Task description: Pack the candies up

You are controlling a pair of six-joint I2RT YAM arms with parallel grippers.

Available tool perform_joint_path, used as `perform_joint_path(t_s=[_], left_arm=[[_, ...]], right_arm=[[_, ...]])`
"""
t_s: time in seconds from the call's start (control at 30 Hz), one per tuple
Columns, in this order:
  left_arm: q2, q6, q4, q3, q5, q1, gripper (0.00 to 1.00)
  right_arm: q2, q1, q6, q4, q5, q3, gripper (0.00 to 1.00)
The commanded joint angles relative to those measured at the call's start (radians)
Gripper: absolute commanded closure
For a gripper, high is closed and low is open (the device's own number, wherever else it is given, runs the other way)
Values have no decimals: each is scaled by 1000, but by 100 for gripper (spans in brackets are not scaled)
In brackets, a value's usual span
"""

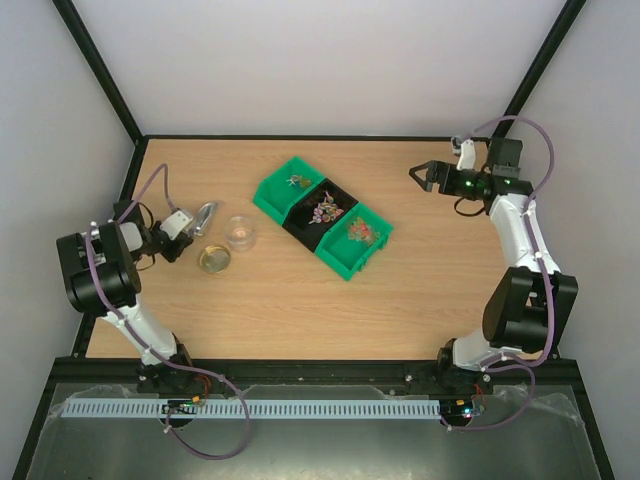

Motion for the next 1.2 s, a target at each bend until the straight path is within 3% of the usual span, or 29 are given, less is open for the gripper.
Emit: perform_joint_path(t_s=[0.0,0.07,0.3,0.4,0.5,0.63,0.83,1.07,1.17], left_arm=[[-9,-5,-44,22,-26,19,93],[-30,-28,-53,44,-22,20,98],[-136,-170,-97,156,11,4,98],[-219,-253,-68,172,-42,-47,98],[-306,-292,-53,178,-91,-114,98],[-388,-261,-122,217,-147,-246,98],[-496,-170,-213,217,-240,-521,98],[-504,-158,-302,222,-401,-844,98],[-487,-177,-294,224,-465,-933,98]], right_arm=[[-55,29,51,23,32,-30,1],[-60,45,67,31,44,-35,1],[-63,94,140,62,82,-52,1],[-58,132,204,70,181,-43,1],[-44,160,213,57,163,-19,1],[-25,176,233,37,36,4,1],[32,253,261,-95,7,68,5],[86,330,240,-222,-20,142,12],[84,375,233,-235,-20,144,15]])
